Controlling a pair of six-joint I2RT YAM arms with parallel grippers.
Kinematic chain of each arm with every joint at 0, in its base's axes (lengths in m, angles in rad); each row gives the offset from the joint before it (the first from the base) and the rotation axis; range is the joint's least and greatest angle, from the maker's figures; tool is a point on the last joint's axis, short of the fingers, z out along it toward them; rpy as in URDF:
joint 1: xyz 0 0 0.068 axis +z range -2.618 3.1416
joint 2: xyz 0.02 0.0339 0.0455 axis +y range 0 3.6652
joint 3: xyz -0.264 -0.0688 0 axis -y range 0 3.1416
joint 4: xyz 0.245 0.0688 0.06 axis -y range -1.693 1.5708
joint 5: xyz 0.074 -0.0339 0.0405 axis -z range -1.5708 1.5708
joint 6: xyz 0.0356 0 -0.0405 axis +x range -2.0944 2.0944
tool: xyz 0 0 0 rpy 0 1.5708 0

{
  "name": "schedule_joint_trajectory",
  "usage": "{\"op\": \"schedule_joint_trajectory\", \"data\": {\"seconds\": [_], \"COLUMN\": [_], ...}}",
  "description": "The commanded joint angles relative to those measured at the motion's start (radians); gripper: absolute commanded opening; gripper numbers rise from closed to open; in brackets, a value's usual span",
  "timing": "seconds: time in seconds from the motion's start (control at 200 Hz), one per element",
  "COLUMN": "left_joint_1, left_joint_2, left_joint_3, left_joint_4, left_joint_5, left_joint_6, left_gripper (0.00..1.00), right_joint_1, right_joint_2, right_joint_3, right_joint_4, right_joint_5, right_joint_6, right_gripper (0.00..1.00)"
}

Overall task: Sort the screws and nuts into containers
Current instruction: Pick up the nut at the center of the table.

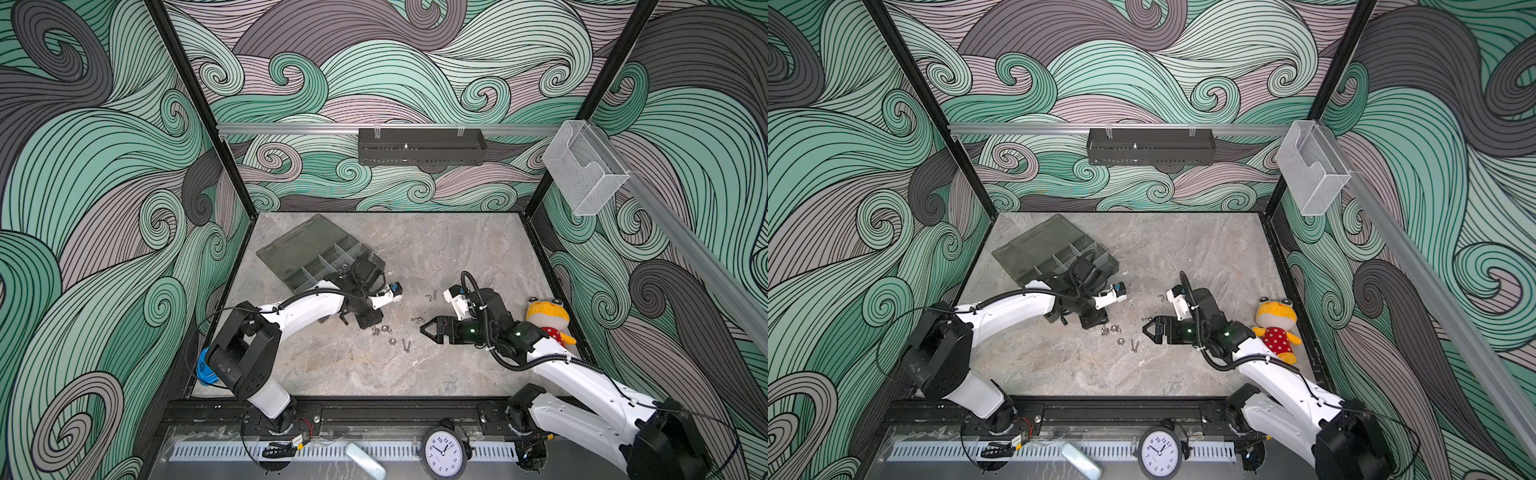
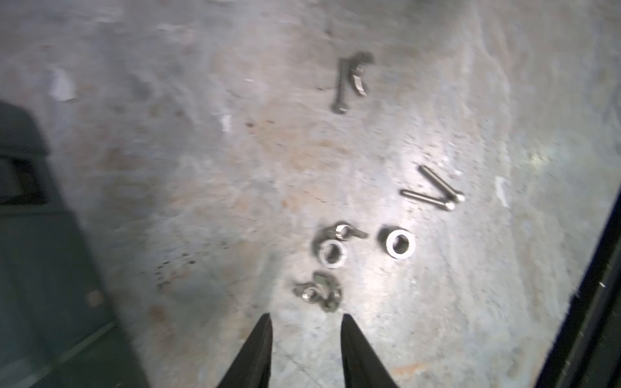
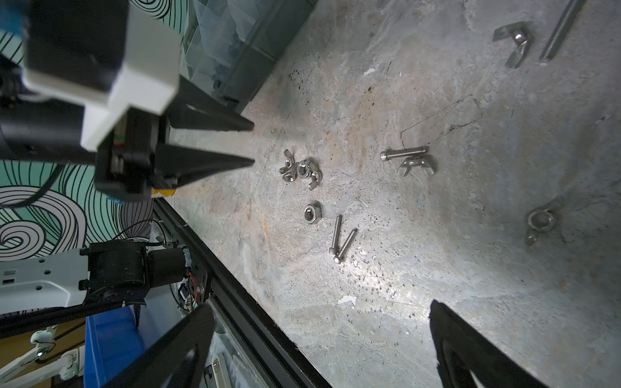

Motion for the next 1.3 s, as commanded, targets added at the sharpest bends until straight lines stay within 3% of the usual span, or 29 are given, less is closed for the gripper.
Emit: {"op": "schedule_joint_trajectory", "data": {"seconds": [0.0,0.355,0.62,1.296], "left_joint_1": [-0.012,-0.027,-0.045,-0.101], "left_joint_2": [0.006,0.089,0.151,0.265], "left_joint_3": [-0.004,0.005,0.032,0.101], "left_joint_4": [-0.037,-0.019,0.035,0.029], "left_joint_5": [0.062,0.035,-0.082,-0.132], "left_joint_6": [0.133,0.268,0.225,0.228], "left_gripper": [0.4,0.41,0.42,0.41], "right_joint_1": [0.002,0.003,0.003,0.002], "right_joint_2": [-0.031,-0.081,-0.088,-0.075], "right_joint_3": [-0.019,-0.068,-0.085,-0.09], "right_joint_4": [-0.003,-0.014,-0.016,-0.007], "right_joint_5": [-0.001,0.001,-0.003,-0.001], "right_joint_6": [-0.009,-0.002,-0.001,-0.003], "right_gripper": [1.0,1.0,1.0,1.0]}}
